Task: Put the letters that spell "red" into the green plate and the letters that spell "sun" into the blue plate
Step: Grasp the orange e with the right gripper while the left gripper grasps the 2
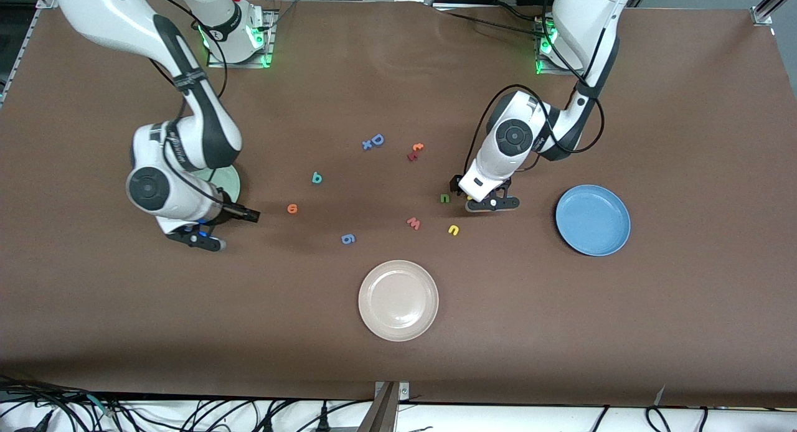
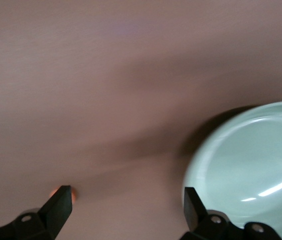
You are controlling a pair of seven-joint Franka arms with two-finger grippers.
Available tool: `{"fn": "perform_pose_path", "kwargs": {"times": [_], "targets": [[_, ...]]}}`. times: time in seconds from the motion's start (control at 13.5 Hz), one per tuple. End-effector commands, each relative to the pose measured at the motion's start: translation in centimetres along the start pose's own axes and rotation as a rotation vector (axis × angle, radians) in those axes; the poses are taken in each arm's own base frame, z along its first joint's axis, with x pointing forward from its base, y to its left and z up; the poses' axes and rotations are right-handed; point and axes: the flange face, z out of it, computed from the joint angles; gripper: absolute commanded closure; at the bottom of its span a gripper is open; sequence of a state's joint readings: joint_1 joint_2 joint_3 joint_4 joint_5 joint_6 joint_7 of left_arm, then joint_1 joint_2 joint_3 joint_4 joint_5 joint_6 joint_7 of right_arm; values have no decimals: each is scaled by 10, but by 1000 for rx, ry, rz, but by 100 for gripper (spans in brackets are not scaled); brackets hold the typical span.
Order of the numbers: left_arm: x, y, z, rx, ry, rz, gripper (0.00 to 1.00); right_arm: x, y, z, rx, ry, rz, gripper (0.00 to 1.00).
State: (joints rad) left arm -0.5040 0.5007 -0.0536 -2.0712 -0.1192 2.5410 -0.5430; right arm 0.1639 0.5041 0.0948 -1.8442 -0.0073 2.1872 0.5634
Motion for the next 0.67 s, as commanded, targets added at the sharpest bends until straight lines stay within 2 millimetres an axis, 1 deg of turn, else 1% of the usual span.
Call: {"fn": "perform_pose_path", "kwargs": {"times": [0.0, 0.15, 0.3, 0.44, 0.59], "targets": [[4, 4, 4, 10, 17, 8, 6, -17, -47, 22, 20, 10, 29, 1], [4, 4, 6, 12, 14, 8, 12, -26, -63, 33, 23, 15, 4, 1], [4, 6, 8, 12, 15, -9, 21, -38, -77, 42, 28, 23, -23, 1], [7, 11, 12, 11, 15, -11, 22, -38, -78, 52, 36, 34, -24, 1], [11, 14, 14, 12, 20, -20, 23, -40, -76, 58, 39, 38, -25, 2]]}}
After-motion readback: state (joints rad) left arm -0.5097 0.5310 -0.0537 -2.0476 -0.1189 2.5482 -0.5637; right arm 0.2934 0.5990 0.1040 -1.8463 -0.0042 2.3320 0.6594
